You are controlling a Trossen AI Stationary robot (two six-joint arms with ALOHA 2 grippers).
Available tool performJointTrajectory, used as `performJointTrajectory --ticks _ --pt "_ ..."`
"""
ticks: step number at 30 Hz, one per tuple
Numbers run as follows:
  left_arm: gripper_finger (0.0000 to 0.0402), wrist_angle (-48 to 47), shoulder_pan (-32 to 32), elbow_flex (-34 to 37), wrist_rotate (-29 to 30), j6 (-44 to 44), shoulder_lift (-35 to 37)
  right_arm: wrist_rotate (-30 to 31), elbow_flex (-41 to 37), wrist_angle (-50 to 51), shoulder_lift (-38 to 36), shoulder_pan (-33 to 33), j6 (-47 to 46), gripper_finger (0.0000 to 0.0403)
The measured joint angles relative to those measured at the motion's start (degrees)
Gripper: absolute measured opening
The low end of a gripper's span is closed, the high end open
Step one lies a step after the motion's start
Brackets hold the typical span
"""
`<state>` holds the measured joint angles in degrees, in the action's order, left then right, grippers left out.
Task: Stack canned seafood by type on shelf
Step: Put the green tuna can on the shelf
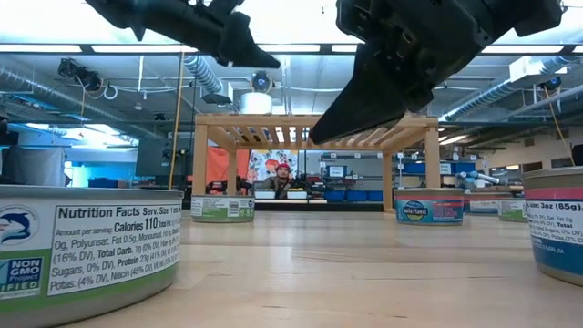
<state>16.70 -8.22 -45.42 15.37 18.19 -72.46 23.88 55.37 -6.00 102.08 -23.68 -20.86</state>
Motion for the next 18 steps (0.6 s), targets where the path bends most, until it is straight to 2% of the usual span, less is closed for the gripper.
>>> performJointTrajectory --ticks 18 --pt "0.0002 -1.17 7.03 -0.05 0.05 2.45 0.04 -0.13 0.0 -2.16 0.0 0.02 0.0 0.0026"
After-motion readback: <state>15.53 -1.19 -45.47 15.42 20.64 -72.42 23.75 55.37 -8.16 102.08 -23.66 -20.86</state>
